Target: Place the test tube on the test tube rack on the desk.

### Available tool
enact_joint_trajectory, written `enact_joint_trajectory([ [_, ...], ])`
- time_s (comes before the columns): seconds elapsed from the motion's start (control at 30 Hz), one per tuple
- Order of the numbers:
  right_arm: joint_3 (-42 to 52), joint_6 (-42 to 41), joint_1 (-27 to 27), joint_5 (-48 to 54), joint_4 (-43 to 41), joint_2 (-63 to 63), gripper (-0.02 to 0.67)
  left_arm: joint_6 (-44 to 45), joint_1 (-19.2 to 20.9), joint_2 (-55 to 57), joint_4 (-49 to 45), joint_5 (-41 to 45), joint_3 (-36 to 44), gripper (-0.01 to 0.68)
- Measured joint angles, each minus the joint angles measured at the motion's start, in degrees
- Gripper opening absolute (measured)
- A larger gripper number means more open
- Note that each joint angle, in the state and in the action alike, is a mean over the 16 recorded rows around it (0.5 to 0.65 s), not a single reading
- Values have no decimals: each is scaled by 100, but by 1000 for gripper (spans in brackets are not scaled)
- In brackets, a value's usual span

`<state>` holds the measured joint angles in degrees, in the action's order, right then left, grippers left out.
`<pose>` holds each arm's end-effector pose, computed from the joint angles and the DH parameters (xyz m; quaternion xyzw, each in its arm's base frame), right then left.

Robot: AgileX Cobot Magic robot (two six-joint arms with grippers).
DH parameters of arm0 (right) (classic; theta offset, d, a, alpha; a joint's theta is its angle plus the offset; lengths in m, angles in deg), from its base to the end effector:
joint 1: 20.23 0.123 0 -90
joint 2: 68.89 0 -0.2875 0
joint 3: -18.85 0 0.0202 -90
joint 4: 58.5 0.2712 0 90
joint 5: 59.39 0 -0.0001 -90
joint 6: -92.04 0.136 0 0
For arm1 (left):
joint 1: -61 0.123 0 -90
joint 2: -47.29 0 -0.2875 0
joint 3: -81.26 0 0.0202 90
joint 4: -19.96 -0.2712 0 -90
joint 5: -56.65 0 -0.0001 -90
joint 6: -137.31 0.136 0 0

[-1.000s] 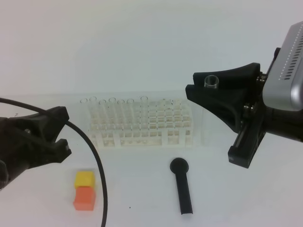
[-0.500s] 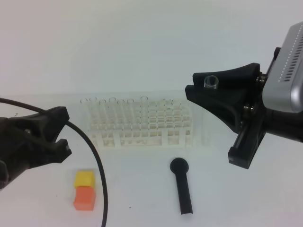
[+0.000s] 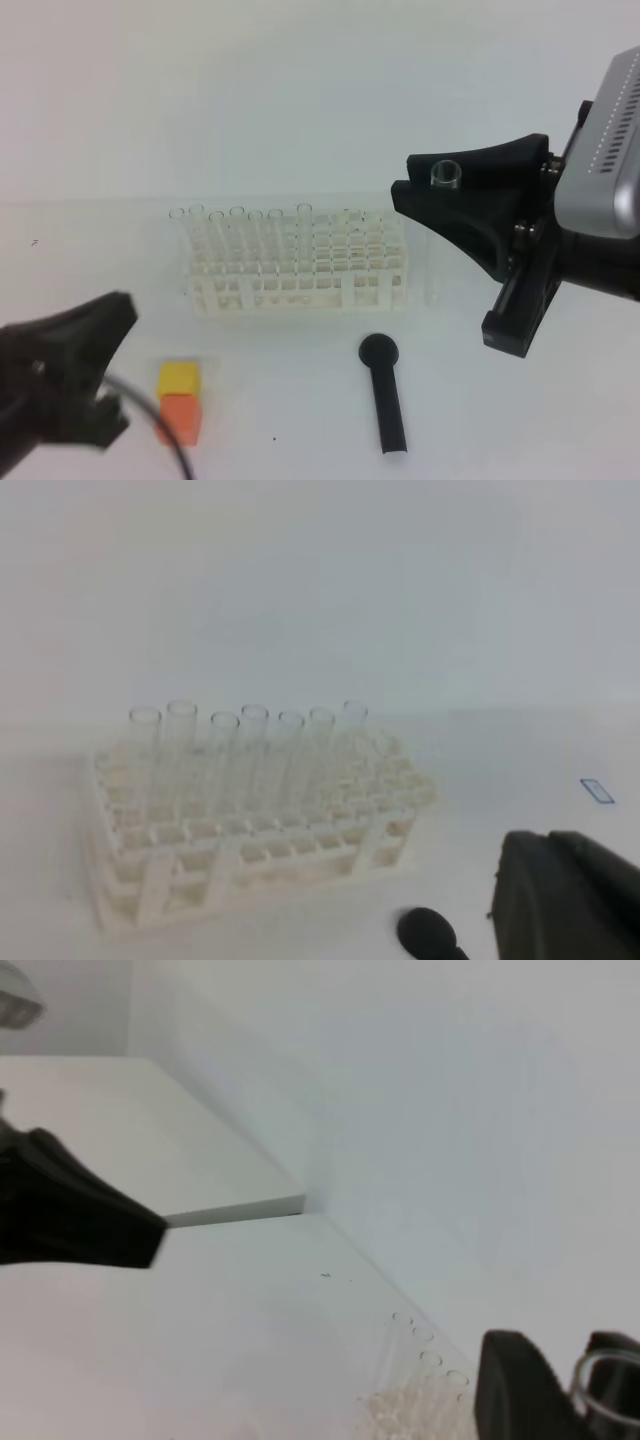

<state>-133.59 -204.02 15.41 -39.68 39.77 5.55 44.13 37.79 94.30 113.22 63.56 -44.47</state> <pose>0.2327 0.2228 0.3432 -0.4325 0.6222 0.2292 0.6110 0.1833 -0.0965 0.2746 0.1500 0.7558 -0.2076 0.6026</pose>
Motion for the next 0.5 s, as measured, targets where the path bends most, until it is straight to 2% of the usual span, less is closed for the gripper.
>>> enact_joint_trajectory([
  [0.27,2,1,0,7,0,0,119,0,17,-1445,-1320,-393,783,-1],
  [0.5,2,15,0,17,0,0,119,0,269,-2445,-3218,-865,1513,-1],
])
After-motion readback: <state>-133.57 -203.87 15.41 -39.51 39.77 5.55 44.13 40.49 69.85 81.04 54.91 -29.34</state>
